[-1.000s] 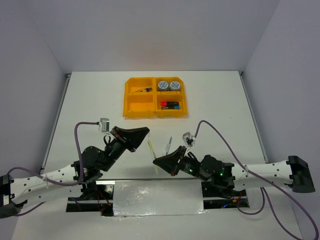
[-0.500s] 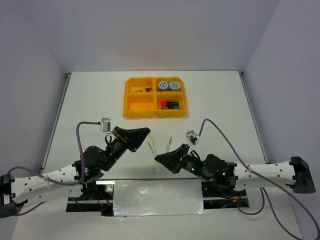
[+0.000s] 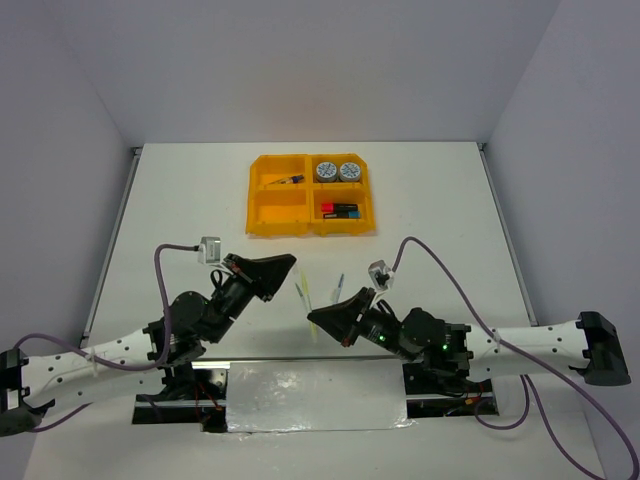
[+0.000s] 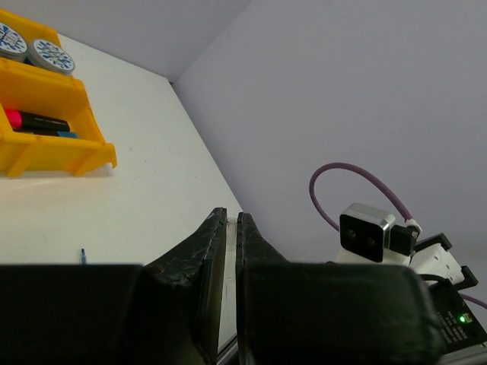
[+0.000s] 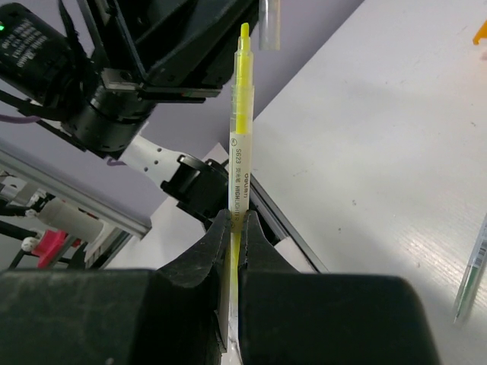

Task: Sort the stationery into containers
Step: Close the pen cap on the pen.

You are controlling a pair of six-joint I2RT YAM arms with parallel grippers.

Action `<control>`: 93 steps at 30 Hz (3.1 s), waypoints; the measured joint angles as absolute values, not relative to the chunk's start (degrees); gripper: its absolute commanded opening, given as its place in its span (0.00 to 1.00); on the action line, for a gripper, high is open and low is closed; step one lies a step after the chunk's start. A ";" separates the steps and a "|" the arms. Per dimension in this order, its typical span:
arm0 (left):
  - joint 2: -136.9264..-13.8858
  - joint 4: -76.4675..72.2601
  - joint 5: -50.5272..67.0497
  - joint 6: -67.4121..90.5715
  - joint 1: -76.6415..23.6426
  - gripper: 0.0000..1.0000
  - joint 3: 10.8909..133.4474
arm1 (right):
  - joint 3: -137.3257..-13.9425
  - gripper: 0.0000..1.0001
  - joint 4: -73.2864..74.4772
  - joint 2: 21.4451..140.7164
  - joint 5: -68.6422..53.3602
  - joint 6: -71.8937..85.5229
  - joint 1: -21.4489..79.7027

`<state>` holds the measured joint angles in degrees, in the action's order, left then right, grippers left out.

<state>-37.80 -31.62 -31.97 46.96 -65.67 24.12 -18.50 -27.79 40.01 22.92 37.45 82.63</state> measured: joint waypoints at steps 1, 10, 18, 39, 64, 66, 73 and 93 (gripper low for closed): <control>-37.58 -31.24 -32.53 46.94 -65.67 0.00 24.12 | -18.65 0.00 -27.77 40.62 22.94 37.65 82.63; -36.86 -30.57 -34.28 46.87 -65.67 0.00 24.16 | -20.36 0.00 -26.61 43.70 23.27 38.09 82.63; -36.91 -31.05 -34.22 46.87 -65.67 0.00 24.23 | -21.71 0.00 -25.17 44.42 24.18 38.09 82.65; -37.06 -31.33 -33.10 46.63 -65.67 0.00 25.41 | -21.87 0.00 -24.36 45.47 24.77 38.57 82.63; -37.12 -30.79 -32.99 45.93 -65.67 0.00 25.41 | -22.94 0.00 -22.96 45.47 24.64 37.63 82.63; -36.97 -30.35 -33.26 45.19 -65.67 0.00 25.47 | -22.94 0.00 -22.96 45.47 24.58 37.63 82.63; -36.88 -29.76 -33.61 44.88 -65.67 0.00 25.65 | -22.94 0.00 -22.98 45.54 24.43 37.63 82.65; -37.98 -29.58 -31.73 45.63 -65.67 0.00 26.46 | -26.09 0.00 -19.79 45.54 25.41 34.83 81.43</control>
<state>-37.98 -29.58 -31.73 45.63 -65.67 26.46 -26.09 -19.79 45.54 25.41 34.83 81.43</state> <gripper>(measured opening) 0.196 0.042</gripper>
